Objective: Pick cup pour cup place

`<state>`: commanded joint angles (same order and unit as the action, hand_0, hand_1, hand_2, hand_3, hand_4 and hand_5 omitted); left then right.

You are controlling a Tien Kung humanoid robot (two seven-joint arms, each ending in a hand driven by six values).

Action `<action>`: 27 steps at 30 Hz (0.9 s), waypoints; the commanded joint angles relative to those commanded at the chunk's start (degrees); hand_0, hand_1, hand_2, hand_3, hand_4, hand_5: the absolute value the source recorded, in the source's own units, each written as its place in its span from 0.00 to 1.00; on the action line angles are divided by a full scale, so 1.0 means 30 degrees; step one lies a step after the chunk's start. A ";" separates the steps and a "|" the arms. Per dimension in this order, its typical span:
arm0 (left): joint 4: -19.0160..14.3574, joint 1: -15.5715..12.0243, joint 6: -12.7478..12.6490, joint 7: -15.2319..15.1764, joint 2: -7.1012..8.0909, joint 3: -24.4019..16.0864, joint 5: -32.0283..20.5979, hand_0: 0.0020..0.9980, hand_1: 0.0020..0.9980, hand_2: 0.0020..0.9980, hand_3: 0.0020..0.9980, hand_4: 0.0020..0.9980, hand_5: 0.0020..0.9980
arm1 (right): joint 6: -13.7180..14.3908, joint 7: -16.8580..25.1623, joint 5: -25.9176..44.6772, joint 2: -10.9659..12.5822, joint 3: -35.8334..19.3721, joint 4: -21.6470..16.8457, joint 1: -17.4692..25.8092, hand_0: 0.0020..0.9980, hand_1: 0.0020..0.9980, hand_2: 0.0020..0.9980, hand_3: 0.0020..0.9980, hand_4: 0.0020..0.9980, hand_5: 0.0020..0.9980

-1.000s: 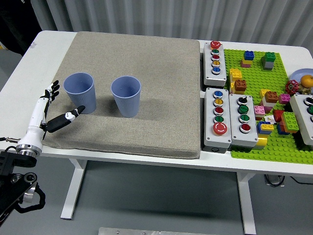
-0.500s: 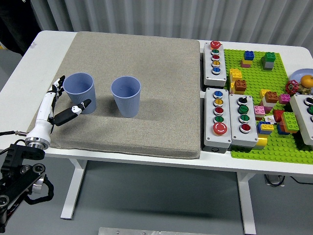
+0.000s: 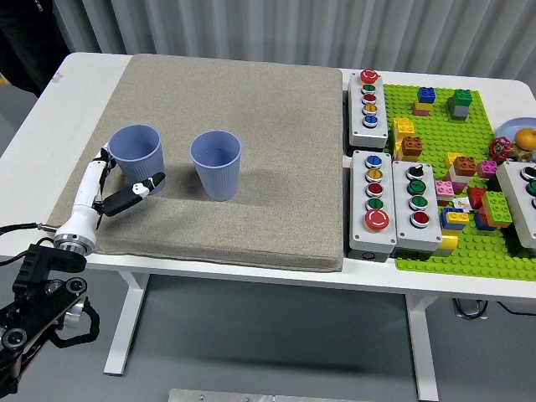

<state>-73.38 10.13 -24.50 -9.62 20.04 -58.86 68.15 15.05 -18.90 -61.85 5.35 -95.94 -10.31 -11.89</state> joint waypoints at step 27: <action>0.1581 0.1289 0.0276 -0.0310 -0.0810 0.0529 -0.1921 0.86 0.89 1.00 1.00 0.98 0.40 | -0.0007 0.0052 0.0107 0.0023 0.0088 0.0000 -0.0100 0.70 0.63 0.56 0.56 0.00 0.02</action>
<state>-68.64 14.00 -23.68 -10.55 17.61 -57.28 62.38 15.03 -18.74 -61.53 5.41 -95.68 -10.31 -12.19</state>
